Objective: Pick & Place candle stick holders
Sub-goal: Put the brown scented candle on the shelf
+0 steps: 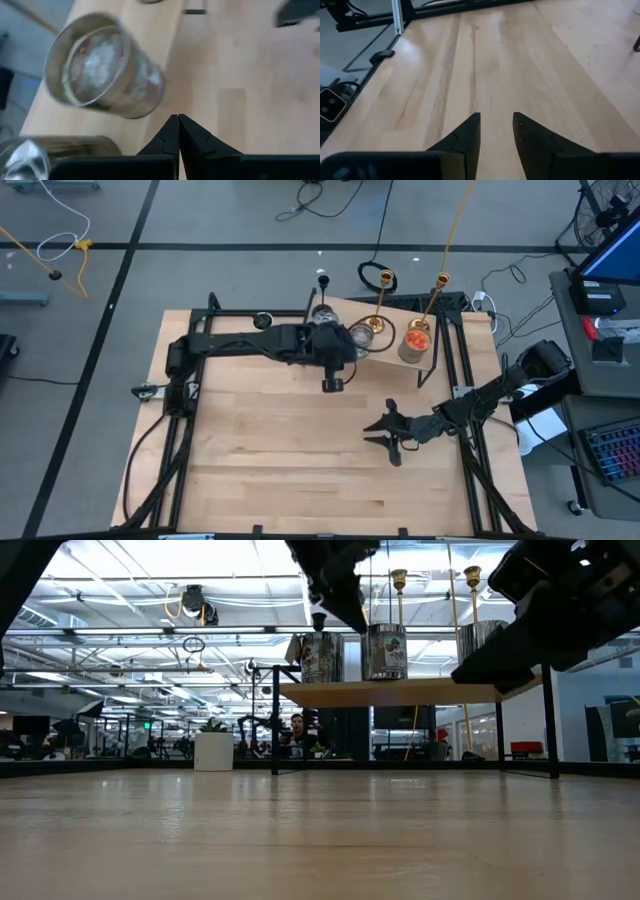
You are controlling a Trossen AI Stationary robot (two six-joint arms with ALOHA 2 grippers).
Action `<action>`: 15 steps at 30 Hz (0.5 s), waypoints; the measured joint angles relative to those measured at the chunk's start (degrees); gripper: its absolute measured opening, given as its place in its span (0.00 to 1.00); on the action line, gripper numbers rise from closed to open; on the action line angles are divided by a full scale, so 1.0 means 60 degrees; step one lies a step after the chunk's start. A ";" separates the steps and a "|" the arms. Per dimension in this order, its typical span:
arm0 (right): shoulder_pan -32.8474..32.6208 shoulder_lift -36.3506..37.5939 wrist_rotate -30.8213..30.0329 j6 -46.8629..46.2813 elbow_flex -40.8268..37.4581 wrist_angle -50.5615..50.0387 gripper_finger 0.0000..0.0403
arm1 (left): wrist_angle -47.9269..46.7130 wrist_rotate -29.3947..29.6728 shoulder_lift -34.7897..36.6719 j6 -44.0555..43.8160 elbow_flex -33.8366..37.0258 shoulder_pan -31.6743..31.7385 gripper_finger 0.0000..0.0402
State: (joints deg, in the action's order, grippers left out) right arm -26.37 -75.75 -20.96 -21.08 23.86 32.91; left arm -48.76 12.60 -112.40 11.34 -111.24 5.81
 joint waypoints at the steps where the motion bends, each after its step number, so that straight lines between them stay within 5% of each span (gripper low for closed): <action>1: 0.0000 0.0000 0.0004 0.0028 0.0000 -0.0001 0.27 | 0.0195 0.0145 0.0000 -0.0162 0.0156 0.0039 0.01; 15: 0.0000 0.0000 0.0005 0.0516 0.0002 0.0147 0.27 | 0.2962 -0.0400 0.0004 -0.0525 0.0983 0.0891 0.01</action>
State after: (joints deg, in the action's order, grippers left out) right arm -26.37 -75.75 -20.93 -17.98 23.87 33.79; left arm -30.99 10.20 -112.38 8.19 -105.34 11.15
